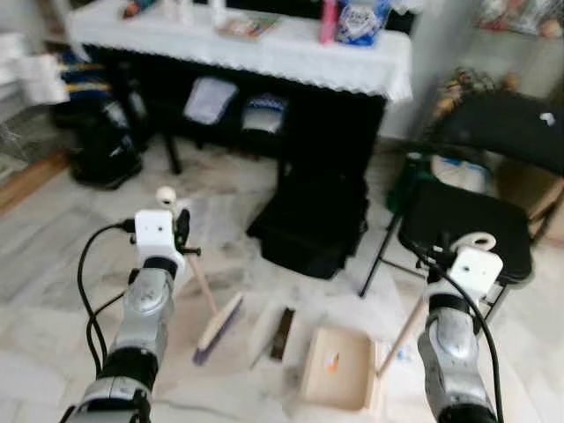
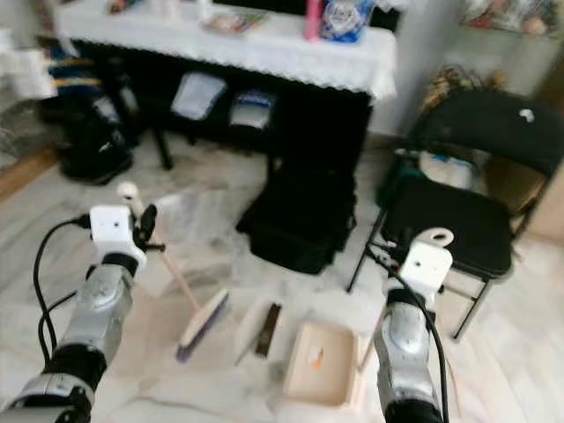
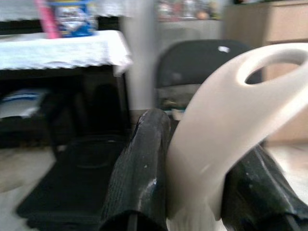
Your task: Sweep floor
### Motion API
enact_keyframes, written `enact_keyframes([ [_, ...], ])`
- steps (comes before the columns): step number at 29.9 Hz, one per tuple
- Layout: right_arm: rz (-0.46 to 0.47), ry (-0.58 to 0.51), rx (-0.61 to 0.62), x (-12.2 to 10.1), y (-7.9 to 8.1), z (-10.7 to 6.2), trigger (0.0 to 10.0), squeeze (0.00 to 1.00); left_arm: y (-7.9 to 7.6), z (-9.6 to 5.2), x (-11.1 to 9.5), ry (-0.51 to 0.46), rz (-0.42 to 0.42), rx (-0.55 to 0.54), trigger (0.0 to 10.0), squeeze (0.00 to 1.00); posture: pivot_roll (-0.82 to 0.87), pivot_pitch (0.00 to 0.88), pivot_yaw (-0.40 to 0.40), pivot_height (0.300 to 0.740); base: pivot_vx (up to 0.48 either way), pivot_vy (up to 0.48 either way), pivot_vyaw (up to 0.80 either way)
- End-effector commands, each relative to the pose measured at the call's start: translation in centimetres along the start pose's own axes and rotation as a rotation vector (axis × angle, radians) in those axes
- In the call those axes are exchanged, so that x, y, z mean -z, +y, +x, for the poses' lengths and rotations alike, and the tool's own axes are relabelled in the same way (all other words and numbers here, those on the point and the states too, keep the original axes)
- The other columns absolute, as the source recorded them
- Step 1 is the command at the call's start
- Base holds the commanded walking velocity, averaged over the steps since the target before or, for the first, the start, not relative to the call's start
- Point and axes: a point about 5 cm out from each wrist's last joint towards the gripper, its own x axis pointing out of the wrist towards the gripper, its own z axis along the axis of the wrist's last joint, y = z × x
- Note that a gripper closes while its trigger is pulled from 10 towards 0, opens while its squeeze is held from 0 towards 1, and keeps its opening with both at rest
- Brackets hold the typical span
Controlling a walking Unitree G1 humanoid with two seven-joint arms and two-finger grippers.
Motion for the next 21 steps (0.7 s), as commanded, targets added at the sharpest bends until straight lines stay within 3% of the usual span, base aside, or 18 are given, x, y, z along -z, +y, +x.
enact_keyframes([
  [1, 0.014, -0.045, 0.006, -0.91, -0.16, 0.35, 10.0, 0.00, -0.32, 0.39, -1.00, -0.047, 0.007, 0.012, 10.0, 0.00, 0.01, 0.053, 0.010, 0.740, 0.000, 0.000, 0.00],
  [18, 0.011, -0.040, -0.025, -0.82, 0.30, 0.14, 10.0, 0.00, -0.20, 0.20, -0.81, -0.038, 0.007, 0.001, 10.0, 0.00, 0.02, 0.043, 0.003, 0.740, 0.000, 0.000, 0.00],
  [21, 0.012, -0.040, -0.028, -0.79, 0.37, 0.12, 10.0, 0.00, -0.17, 0.19, -0.80, -0.038, 0.007, -0.001, 10.0, 0.00, 0.02, 0.041, 0.002, 0.740, 0.262, 0.000, 0.00],
])
